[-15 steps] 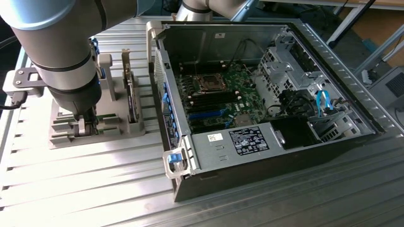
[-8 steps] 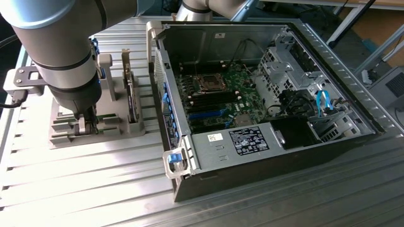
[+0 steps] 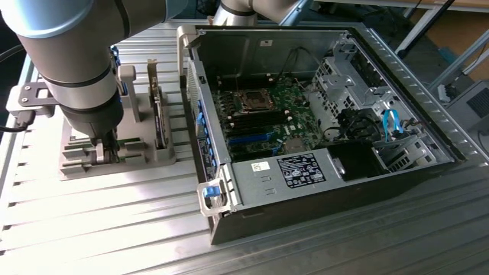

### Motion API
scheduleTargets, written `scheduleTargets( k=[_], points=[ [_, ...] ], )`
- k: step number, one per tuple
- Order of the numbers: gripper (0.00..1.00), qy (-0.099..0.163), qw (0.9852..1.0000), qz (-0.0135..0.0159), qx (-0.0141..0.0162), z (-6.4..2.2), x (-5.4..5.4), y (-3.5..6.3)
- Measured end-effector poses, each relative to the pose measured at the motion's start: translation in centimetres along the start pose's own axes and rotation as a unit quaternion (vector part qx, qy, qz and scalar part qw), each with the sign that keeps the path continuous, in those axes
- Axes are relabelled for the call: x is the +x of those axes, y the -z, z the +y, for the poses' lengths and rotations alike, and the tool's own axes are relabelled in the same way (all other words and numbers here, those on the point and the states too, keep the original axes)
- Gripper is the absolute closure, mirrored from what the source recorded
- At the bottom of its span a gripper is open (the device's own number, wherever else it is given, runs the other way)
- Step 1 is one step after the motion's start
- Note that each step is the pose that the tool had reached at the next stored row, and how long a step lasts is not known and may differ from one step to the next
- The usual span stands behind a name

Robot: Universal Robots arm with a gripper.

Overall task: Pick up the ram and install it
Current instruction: 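Pick up the ram and move it above insertion slot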

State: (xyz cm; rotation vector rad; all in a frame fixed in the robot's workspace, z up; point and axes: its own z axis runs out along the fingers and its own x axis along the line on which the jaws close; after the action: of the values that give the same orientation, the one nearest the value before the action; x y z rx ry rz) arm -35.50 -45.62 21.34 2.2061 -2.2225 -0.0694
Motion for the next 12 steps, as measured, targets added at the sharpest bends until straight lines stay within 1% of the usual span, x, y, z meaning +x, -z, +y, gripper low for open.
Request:
scheduleTargets(
  k=[2, 8, 9, 12],
  points=[
    [0.69, 0.000, 1.0000, 0.0000, 0.0000, 0.00, 0.00, -0.15],
    [0.70, 0.000, 1.0000, 0.0000, 0.0000, -0.01, 0.01, -0.19],
    [0.78, 0.000, 1.0000, 0.0000, 0.0000, -0.01, 0.00, -0.19],
    [0.78, 0.000, 1.0000, 0.0000, 0.0000, -0.01, 0.00, -0.19]
  ],
)
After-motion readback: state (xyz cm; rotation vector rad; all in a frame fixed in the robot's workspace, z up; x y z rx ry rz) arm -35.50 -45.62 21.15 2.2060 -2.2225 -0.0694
